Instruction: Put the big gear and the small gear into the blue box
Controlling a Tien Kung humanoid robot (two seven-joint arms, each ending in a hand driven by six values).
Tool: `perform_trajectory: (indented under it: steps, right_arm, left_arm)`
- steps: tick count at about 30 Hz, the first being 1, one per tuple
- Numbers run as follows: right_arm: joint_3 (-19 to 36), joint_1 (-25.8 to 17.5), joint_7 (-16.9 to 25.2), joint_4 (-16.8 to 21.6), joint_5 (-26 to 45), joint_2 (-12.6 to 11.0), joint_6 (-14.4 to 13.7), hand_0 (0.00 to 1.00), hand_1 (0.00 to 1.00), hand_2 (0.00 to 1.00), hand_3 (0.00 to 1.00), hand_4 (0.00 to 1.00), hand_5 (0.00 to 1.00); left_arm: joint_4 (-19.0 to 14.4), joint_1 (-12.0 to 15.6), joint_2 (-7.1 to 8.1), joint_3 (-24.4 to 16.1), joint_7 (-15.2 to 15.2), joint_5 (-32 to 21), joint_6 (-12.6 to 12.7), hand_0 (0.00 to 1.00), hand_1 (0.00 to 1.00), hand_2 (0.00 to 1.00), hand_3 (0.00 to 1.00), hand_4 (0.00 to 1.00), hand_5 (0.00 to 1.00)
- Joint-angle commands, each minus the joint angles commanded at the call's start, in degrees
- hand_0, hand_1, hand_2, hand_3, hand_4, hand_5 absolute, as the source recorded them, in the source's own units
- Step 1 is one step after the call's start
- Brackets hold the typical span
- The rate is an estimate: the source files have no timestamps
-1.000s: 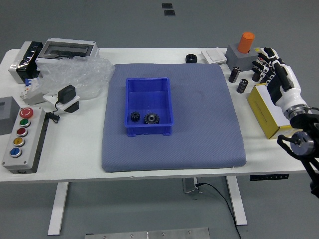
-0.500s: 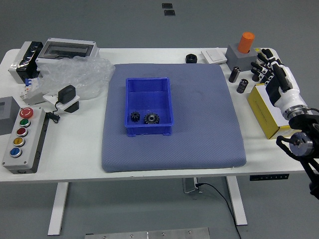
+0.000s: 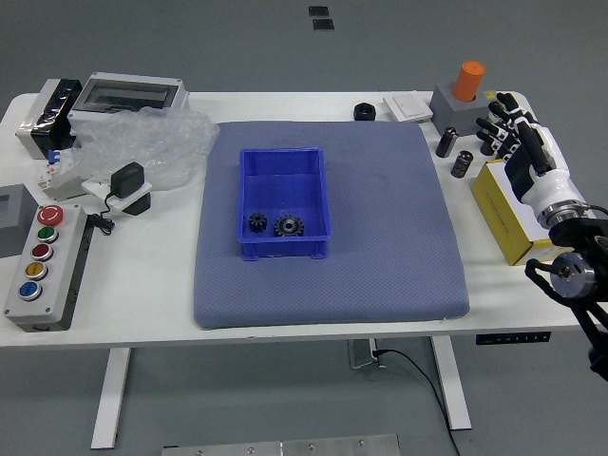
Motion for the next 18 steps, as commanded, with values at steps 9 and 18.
perform_trajectory:
  steps: [9,18]
  right_arm:
    - [0.33,-0.32,-0.16,0.82,-0.61,-0.32,-0.05,0.859,0.804,0.908,0.873,0.818,0.606]
    - [0.45,-0.77,-0.58,1.84,-0.95,-0.76,0.13,0.857,0.803,0.908,0.874,0.819,0.606]
  left_arm:
    - [0.00,-0.88,-1.15,-3.45,0.52,2.20,0.06,0.697,0.681,0.776,0.837,0.643,0.002]
    - [0.00,-1.60,-1.62,-4.47,0.54,2.79,-0.09,0.720,0.690,0.778,0.834,0.629,0.002]
